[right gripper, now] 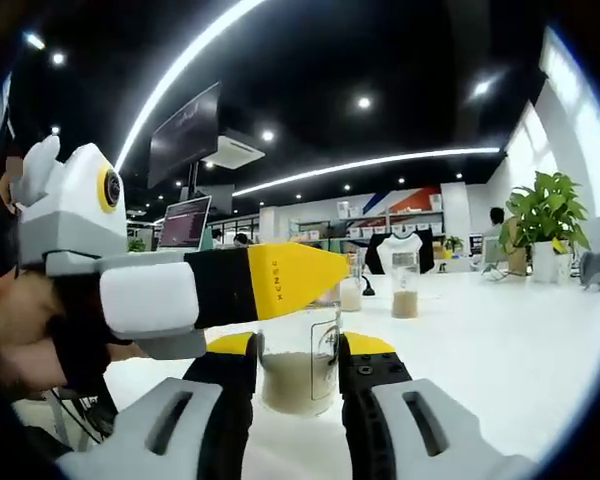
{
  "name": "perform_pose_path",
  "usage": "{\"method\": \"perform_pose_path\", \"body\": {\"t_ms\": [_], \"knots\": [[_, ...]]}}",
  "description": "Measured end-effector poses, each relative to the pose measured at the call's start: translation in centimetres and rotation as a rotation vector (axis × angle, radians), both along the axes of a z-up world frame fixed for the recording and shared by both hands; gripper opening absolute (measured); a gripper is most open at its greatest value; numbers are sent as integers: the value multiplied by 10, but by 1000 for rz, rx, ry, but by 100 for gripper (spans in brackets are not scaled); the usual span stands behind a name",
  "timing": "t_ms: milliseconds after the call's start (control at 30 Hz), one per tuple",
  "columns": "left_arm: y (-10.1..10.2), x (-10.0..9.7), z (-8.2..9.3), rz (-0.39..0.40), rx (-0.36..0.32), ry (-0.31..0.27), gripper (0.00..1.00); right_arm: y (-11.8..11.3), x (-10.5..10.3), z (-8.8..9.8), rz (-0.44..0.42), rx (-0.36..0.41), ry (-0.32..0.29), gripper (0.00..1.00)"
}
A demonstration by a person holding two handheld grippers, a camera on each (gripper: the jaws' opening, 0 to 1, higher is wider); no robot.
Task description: Rotate the seasoning bottle until the label or dispensing opening points toward the visible target arrow and the bottle remains upright within the marked orientation range
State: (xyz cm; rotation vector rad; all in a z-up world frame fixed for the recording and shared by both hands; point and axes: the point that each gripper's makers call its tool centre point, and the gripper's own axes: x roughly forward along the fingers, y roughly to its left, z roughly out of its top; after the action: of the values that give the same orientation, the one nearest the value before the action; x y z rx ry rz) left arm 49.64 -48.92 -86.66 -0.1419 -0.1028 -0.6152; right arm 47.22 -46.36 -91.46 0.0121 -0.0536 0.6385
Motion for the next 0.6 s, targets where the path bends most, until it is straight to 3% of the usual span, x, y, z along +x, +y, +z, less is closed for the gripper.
{"method": "perform_pose_path", "body": {"t_ms": [167, 300, 400, 433, 500, 533, 600], "knots": [[-10, 9, -6, -78, 80, -22, 33, -2, 2, -4, 3, 5, 22, 30], [-11, 20, -6, -107, 70, -21, 33, -2, 1, -4, 17, 14, 29, 29], [-9, 8, -8, -123, 69, -12, 33, -1, 1, -5, 20, 15, 35, 29], [5, -13, -10, -129, 74, -12, 33, -1, 1, -6, 22, 17, 39, 29], [6, -17, -11, -139, 76, -10, 33, 0, 2, -7, 25, 13, 42, 29], [-2, -20, -6, -199, 66, -41, 33, 0, 2, -8, 25, 8, 45, 29], [3, -16, -11, -195, 66, -15, 33, 0, 3, -9, 31, 4, 51, 29]]}}
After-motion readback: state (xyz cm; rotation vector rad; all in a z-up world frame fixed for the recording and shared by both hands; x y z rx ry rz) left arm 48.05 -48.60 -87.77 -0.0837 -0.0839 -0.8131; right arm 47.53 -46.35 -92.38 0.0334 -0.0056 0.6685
